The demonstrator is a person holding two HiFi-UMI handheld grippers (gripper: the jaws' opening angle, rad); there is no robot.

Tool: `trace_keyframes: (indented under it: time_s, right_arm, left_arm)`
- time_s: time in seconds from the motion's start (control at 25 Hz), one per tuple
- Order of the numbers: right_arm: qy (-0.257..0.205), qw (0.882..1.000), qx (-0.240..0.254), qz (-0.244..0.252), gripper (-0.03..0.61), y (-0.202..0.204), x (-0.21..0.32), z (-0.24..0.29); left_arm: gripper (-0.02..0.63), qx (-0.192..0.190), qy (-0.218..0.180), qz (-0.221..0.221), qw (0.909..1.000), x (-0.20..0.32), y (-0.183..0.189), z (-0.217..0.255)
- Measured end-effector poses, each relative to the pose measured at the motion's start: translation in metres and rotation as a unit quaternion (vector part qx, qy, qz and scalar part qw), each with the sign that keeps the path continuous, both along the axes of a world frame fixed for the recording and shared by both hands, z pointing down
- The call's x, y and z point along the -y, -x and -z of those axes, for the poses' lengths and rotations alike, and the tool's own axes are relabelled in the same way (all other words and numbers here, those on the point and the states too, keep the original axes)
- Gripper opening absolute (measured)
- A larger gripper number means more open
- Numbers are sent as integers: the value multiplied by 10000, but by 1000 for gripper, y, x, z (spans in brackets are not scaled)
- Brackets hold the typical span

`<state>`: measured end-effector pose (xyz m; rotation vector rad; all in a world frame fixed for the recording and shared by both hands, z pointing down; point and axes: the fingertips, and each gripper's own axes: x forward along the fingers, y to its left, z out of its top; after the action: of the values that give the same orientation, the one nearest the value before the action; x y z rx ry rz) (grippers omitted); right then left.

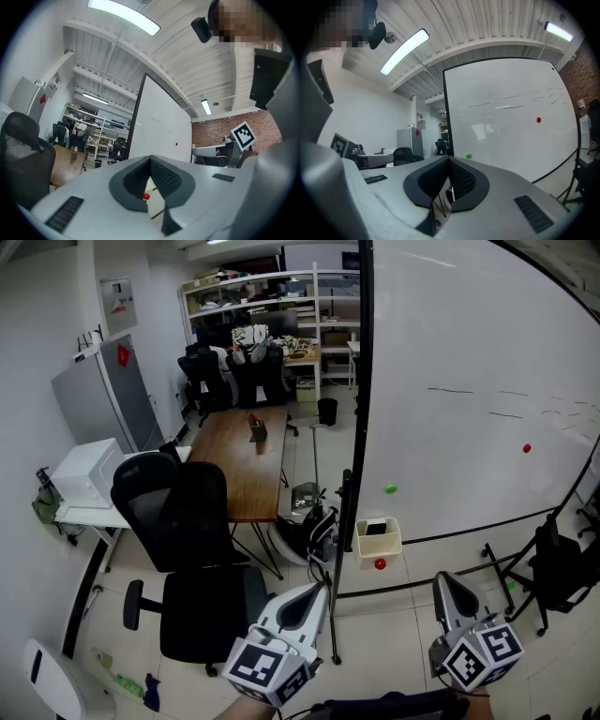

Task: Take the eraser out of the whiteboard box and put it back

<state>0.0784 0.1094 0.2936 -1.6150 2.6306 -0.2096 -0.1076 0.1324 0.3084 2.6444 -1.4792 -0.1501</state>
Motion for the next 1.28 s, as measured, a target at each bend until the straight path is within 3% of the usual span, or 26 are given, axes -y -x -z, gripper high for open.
trace_keyframes:
  time_s: [0.48, 0.8, 1.08, 1.28]
  right_arm:
    - [31, 9995, 11, 326, 25, 3, 90, -7]
    - [20, 9976, 45, 692, 25, -22, 172, -10]
    - [62, 9932, 109, 1157, 25, -66, 251, -7]
    - [183, 9896, 64, 1424, 25, -63, 288, -20]
  left_arm:
    - [20, -16, 64, 203, 9998, 82, -8, -8]
    - [20, 46, 80, 401, 9992, 157, -43, -5]
    - [20, 161, 171, 728, 9971, 237, -98, -2]
    - [20, 151, 244, 929, 9953, 269, -100, -10]
